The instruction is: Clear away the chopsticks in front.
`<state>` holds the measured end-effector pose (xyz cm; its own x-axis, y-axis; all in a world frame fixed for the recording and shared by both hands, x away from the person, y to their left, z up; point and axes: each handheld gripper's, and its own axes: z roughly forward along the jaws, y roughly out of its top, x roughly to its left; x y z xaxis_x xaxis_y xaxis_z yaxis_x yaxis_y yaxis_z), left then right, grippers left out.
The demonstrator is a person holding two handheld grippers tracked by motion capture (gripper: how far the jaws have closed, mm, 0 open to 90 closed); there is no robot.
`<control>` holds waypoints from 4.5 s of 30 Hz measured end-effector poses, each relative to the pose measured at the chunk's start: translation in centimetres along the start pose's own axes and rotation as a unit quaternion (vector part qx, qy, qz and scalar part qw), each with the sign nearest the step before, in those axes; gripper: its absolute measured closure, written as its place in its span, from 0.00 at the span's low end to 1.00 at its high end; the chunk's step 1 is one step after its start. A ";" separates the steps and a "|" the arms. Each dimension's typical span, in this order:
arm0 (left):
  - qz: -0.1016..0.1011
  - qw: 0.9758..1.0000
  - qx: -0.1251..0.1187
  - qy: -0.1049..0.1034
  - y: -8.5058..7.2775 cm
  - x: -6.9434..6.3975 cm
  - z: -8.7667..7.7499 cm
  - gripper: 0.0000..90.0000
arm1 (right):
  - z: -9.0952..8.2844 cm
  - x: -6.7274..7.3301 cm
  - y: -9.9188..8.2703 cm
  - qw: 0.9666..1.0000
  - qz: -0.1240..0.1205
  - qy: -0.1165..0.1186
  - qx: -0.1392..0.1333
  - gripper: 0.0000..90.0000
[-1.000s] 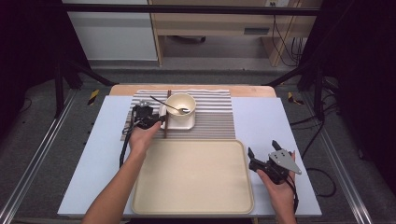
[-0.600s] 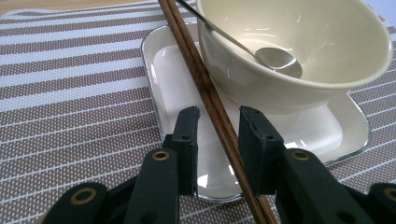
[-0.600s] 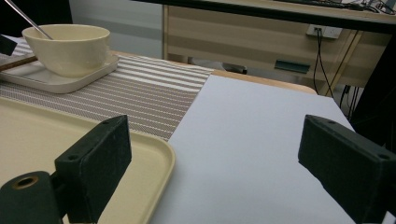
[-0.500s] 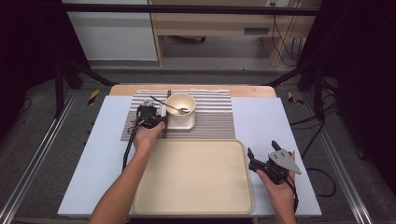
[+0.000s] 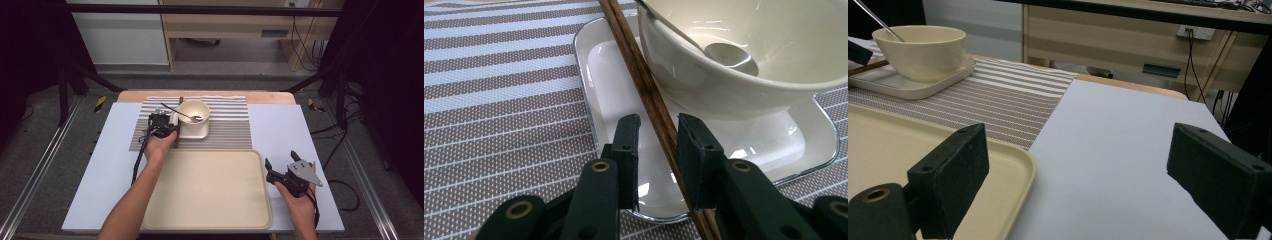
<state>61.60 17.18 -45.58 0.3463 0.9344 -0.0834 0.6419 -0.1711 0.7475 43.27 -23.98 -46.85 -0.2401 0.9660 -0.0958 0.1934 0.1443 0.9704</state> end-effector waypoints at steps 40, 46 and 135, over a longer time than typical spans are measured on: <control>-0.110 0.994 -0.007 -0.016 -0.3 0.1 0.8 0.91 | 0.1 0.1 -0.1 1.000 0.003 0.005 0.001 0.12; -0.119 0.993 -0.010 -0.001 -0.4 0.2 0.6 0.95 | 0.1 0.1 -0.1 1.000 0.004 0.006 0.001 0.12; -0.099 0.981 -0.132 0.105 -13.6 -5.7 -17.9 0.95 | -0.8 0.1 0.2 0.999 0.003 0.037 -0.005 0.05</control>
<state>38.64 19.79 -43.44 0.0670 0.9895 -0.1280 0.4726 0.0815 0.8775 42.49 -24.01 -46.53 -0.3085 0.9484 -0.0735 0.1850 0.1356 0.9733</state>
